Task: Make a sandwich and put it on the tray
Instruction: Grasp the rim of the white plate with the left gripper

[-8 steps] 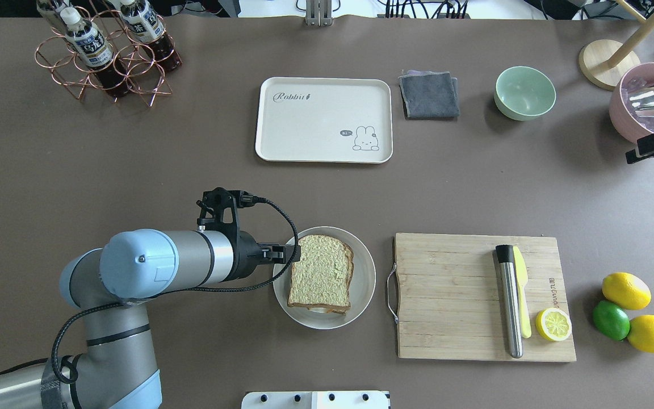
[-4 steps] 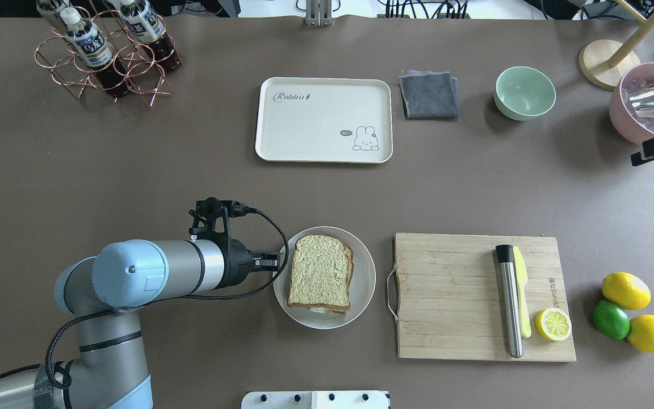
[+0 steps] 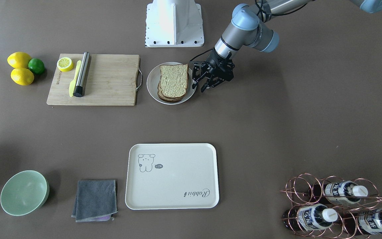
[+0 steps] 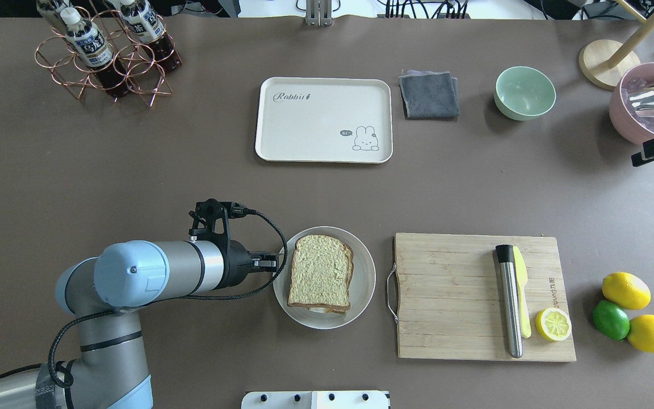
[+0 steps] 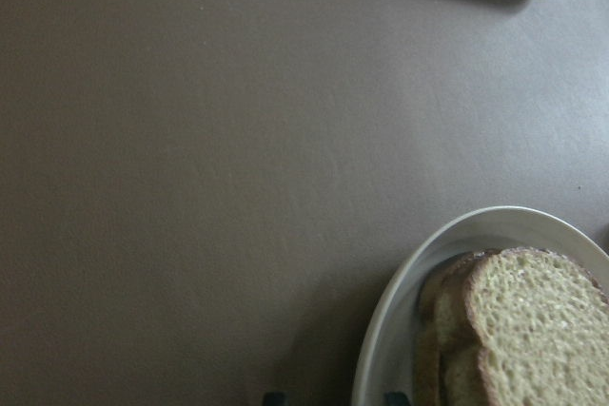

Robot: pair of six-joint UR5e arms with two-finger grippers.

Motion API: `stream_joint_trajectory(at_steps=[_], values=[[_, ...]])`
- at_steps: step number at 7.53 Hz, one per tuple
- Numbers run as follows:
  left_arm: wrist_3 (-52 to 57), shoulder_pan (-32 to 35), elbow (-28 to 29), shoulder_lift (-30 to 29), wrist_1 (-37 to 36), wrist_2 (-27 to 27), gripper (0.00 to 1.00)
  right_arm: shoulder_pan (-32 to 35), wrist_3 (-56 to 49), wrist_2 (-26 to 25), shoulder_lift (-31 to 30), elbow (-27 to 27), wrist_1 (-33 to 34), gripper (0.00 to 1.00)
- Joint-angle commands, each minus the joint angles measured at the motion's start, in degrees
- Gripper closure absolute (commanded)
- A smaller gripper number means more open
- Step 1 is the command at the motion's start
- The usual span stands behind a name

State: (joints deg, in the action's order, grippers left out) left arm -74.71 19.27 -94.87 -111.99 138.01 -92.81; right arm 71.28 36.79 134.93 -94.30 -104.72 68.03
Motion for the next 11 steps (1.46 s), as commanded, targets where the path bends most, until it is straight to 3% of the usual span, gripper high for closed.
stream_joint_trajectory(at_steps=[1, 7, 8, 9, 10, 11], values=[[-0.1, 0.0, 0.0, -0.2, 0.4, -0.2, 0.54, 0.0, -0.1, -0.2, 0.0, 0.1, 0.0, 0.0], [-0.1, -1.5, 0.4, -0.4, 0.4, 0.1, 0.56, 0.2, 0.0, 0.0, -0.7, 0.0, 0.0, 0.0], [-0.1, -1.8, 0.4, -0.4, 0.4, 0.3, 0.66, 0.2, 0.0, -0.1, -0.7, 0.0, 0.0, 0.0], [-0.1, -1.9, 0.3, -0.4, 0.4, 0.3, 0.93, 0.2, 0.0, -0.1, -0.7, 0.0, 0.0, 0.0], [-0.1, -1.9, 0.4, -0.3, 0.4, 0.4, 1.0, 0.2, 0.0, -0.2, -0.7, 0.0, 0.0, 0.0], [-0.1, -1.9, 0.1, -0.4, 0.3, 0.2, 1.0, 0.2, 0.0, -0.1, -0.7, 0.0, 0.0, 0.0]])
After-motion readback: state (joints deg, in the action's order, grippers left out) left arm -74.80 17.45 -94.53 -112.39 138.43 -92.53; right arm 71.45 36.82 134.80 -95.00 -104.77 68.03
